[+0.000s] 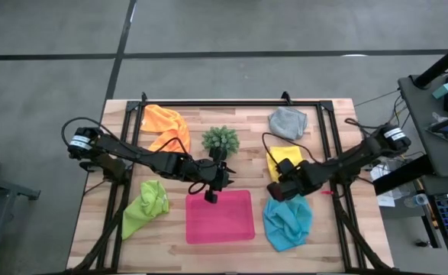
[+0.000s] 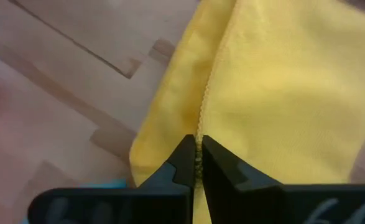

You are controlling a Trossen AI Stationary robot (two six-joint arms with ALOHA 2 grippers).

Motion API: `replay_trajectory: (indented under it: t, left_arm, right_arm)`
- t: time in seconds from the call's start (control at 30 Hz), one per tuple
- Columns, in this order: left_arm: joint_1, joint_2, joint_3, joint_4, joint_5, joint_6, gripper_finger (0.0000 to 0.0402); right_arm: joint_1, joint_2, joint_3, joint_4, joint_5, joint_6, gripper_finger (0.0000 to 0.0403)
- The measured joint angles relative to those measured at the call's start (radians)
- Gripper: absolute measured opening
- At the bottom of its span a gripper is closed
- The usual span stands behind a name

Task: Fold microfiber towels
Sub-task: Fold the yellow microfiber cloth

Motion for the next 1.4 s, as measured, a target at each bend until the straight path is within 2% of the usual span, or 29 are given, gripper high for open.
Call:
replay_trajectory:
  t: [0.23, 0.4, 0.57, 0.7, 0.97, 1.1, 1.23, 1.4]
  left_arm:
    - [0.0, 0.0, 0.0, 0.0, 0.0, 0.0, 0.0129]
    - [0.0, 0.0, 0.0, 0.0, 0.0, 0.0, 0.0129]
    - [0.0, 0.0, 0.0, 0.0, 0.0, 0.0, 0.0129]
    - [0.0, 0.0, 0.0, 0.004, 0.0, 0.0, 0.0129]
    - [0.0, 0.0, 0.0, 0.019, 0.0, 0.005, 0.0129]
    - [0.0, 0.0, 0.0, 0.019, 0.0, 0.005, 0.0129]
    - [0.0, 0.0, 0.0, 0.02, 0.0, 0.005, 0.0129]
    - [0.0, 0.0, 0.0, 0.022, 0.0, 0.005, 0.0129]
  right_arm:
    - [0.036, 0.01, 0.033, 0.031, -0.098, 0.011, 0.0012]
    - [0.046, 0.082, 0.007, 0.103, -0.102, 0.01, 0.0013]
    - [0.045, 0.155, 0.005, 0.135, -0.182, -0.026, 0.0015]
    - [0.045, 0.171, 0.005, 0.129, -0.203, -0.026, 0.004]
    - [0.045, 0.095, 0.018, 0.1, -0.205, -0.033, 0.0143]
    - [0.045, 0.021, 0.026, 0.067, -0.178, -0.041, 0.0178]
    - [0.045, -0.046, 0.021, 0.063, -0.117, -0.062, 0.0188]
    - [0.045, -0.086, 0.019, 0.042, -0.061, -0.109, 0.0167]
